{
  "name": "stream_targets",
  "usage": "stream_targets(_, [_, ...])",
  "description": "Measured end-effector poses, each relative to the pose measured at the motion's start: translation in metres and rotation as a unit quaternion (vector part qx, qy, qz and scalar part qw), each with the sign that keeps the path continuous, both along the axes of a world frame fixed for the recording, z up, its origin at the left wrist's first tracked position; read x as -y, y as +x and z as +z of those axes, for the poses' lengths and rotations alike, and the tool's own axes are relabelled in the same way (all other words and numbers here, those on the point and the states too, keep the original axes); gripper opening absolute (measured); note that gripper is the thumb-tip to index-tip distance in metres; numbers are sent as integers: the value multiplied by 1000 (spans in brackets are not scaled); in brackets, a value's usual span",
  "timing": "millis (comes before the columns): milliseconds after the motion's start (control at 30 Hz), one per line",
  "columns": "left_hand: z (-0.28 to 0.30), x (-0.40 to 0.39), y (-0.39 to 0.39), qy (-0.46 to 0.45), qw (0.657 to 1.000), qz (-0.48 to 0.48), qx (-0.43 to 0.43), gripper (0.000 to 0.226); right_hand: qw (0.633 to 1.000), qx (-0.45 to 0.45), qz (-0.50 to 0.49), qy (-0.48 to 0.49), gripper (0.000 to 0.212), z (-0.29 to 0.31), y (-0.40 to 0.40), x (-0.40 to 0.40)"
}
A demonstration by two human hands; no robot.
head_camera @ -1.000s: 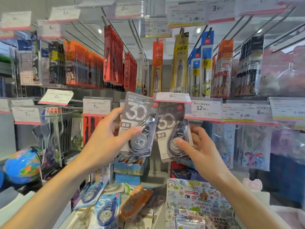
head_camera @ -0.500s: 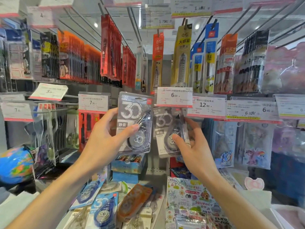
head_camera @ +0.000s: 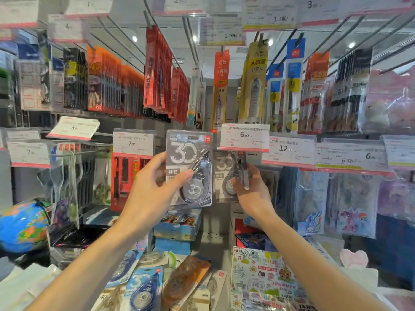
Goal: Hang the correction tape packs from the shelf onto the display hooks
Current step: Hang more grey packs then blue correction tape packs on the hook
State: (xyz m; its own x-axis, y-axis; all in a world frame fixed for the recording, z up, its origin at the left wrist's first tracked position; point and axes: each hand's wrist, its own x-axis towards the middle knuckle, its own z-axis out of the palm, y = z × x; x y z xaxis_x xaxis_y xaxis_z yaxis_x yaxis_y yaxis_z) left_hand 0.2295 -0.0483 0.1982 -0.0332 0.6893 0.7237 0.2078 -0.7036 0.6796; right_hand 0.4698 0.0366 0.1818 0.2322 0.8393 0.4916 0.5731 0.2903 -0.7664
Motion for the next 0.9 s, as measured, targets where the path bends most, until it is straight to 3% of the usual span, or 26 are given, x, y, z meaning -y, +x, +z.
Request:
stream_targets(133, [-4,1,0,-9,1000,-15,4,34,999,-20,29,-22,66,-2,14,3])
stream_targets(300, [-17,0,8,-26,998,-51,23,35,1000,21,7,-21,28,-9,33,33])
stream_targets(400, [-25,-2,17,-36,997,-69,19,32,996,8,86,13,10,-8,36,62])
stream_targets(533, [-34,-5,33,-49,994,-97,22,33,976,-39,215,7,17,-8,22,88])
stream_targets(667, [-37,-5,43,-46,994,-100,18,30,971,-66,230,5,32,-9,15,96])
stream_targets(900, [-31,-6,49,-43,995,-77,-47,29,966,-102,237,-6,39,-13,24,100])
